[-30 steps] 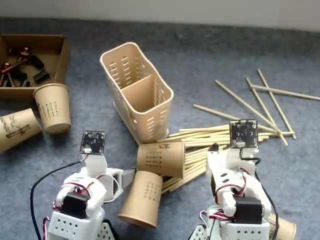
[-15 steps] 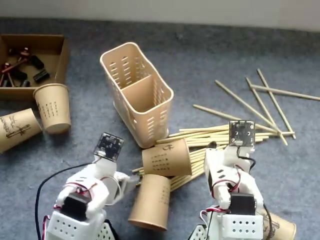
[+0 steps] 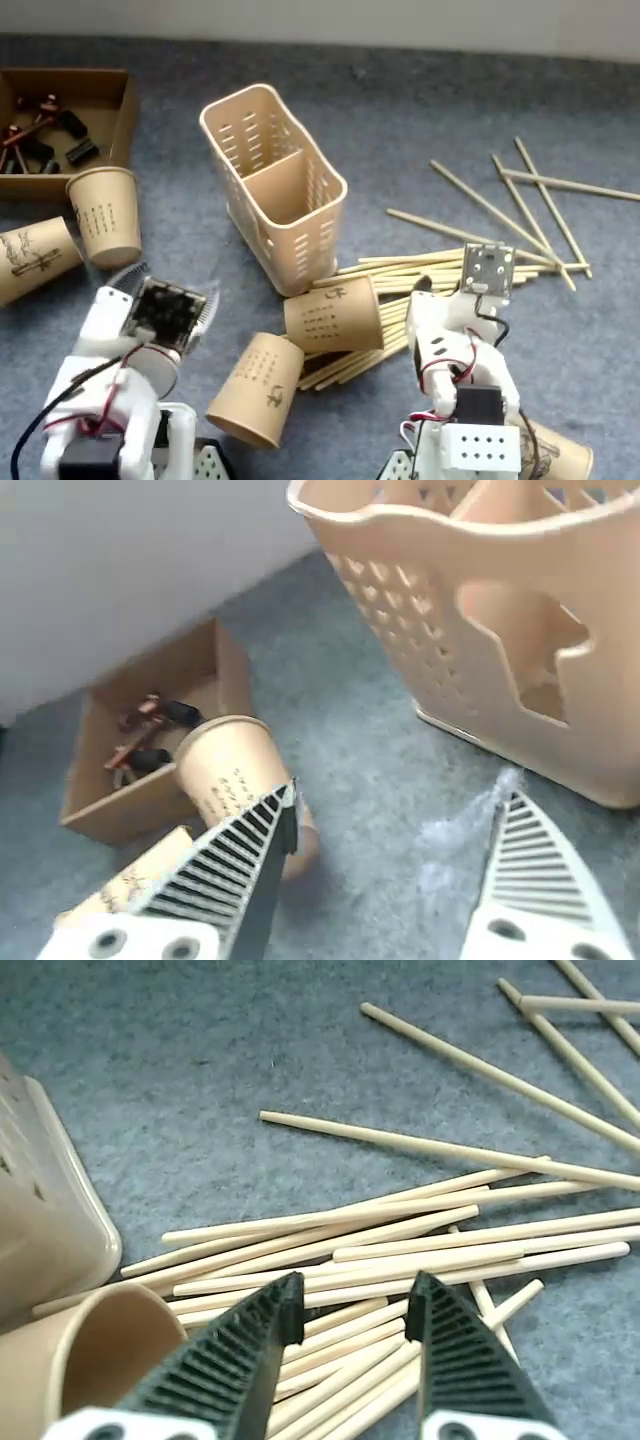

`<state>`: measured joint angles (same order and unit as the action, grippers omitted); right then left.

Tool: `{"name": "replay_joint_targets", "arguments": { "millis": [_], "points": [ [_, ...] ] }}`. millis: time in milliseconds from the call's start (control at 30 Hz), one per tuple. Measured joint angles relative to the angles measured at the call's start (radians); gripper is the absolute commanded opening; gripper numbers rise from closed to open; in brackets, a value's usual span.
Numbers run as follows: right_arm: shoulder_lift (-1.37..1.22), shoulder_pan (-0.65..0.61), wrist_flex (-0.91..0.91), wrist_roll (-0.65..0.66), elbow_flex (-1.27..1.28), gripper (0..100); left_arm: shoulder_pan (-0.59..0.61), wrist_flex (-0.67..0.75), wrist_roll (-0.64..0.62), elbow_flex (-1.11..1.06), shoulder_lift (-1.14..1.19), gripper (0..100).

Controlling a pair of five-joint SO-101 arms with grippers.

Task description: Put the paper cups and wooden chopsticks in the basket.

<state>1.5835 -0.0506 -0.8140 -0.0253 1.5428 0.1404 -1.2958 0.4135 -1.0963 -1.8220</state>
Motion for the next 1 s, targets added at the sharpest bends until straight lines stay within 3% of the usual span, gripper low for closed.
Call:
{"name": "replay_joint_targets", "arguments": {
  "millis": [167, 367, 500, 667, 1000],
  "points": [
    [0.0, 0.0, 0.0, 0.0, 0.005, 17.6, 0.058, 0.064, 0.002, 0.141, 0.084, 30],
    [0.0, 0.0, 0.0, 0.0, 0.026, 17.6, 0.066, 0.074, 0.002, 0.356, 0.4, 29],
    [0.0, 0.0, 0.0, 0.0, 0.026, 17.6, 0.066, 0.074, 0.002, 0.491, 0.572, 21],
    [0.0, 0.0, 0.0, 0.0, 0.026, 17.6, 0.066, 0.074, -0.1, 0.628, 0.726, 16],
    [0.0, 0.0, 0.0, 0.0, 0.026, 17.6, 0.066, 0.066, -0.244, 0.942, 1.169, 16]
  ]
}}
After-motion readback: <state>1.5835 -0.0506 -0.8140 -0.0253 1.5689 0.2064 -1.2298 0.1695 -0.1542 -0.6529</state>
